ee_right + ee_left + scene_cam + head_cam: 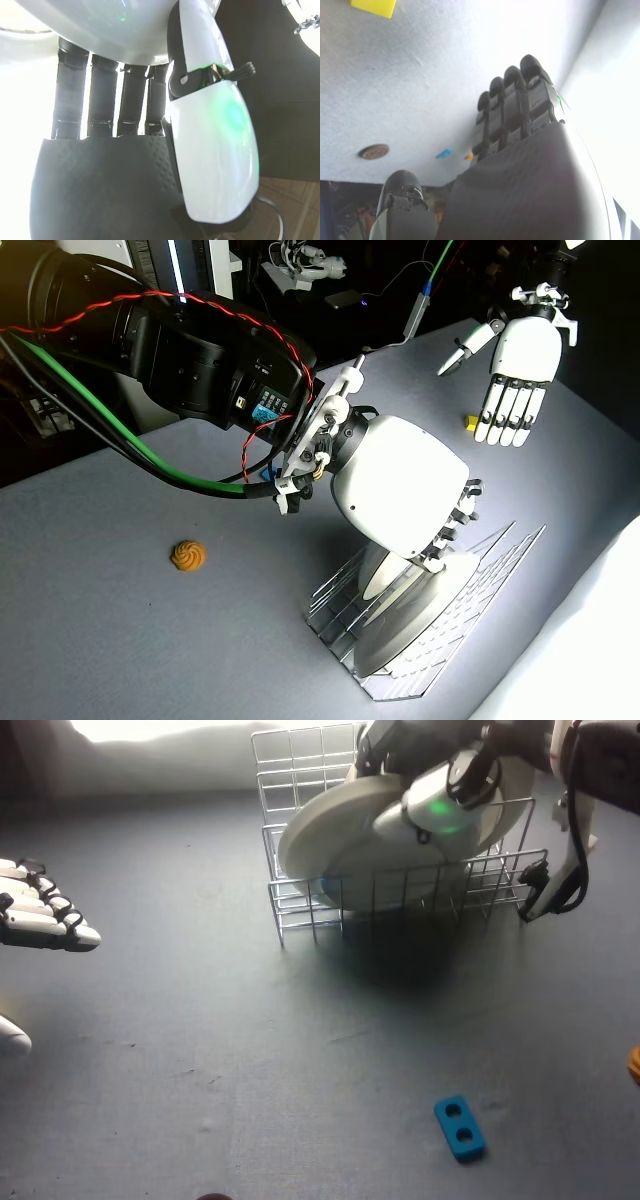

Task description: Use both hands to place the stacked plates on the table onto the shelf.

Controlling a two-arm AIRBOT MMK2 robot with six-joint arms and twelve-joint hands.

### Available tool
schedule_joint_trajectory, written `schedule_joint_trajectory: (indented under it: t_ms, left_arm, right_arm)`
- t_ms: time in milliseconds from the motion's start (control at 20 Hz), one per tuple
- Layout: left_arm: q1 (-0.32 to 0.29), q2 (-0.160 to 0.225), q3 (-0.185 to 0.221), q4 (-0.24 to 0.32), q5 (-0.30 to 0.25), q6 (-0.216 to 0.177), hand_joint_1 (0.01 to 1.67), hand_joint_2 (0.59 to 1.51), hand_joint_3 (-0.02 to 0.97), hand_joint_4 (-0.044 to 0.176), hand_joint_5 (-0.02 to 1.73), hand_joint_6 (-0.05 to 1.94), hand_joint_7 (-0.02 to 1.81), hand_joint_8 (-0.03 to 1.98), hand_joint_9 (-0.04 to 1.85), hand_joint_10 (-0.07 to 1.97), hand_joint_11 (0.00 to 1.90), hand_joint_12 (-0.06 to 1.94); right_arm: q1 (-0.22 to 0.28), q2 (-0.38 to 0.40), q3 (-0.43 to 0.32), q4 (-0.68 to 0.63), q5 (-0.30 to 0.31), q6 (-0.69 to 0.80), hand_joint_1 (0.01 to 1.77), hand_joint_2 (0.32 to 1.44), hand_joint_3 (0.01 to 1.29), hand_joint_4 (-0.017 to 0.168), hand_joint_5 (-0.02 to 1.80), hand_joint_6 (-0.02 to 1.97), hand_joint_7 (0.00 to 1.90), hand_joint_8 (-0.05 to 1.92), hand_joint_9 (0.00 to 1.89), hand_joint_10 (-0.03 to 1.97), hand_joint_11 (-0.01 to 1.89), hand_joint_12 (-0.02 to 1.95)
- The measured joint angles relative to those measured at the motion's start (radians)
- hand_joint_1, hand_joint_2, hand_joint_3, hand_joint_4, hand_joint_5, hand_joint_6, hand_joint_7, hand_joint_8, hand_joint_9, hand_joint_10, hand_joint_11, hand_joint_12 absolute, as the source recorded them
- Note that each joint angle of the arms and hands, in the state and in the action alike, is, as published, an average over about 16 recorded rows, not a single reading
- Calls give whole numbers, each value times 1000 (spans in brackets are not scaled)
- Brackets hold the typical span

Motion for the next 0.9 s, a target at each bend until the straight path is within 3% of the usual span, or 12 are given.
schedule_joint_trajectory:
  t_ms: [450, 900]
  left_arm:
    - [-4, 1, -8, 1, -20, -10, 21, 1019, 20, -1, 134, 5, 183, 1, 145, 18, 16, 355]
    - [-49, 21, -73, 56, -70, -53, 21, 1023, 20, -2, 135, 5, 177, 1, 135, 18, 16, 332]
  right_arm:
    - [55, 41, -56, -64, 2, -3, 996, 1029, 14, -2, 669, 88, 839, 64, 853, 118, 434, 1106]
    - [89, 141, -226, -289, 81, -3, 904, 1061, 14, -1, 564, 18, 700, 8, 724, 39, 259, 1110]
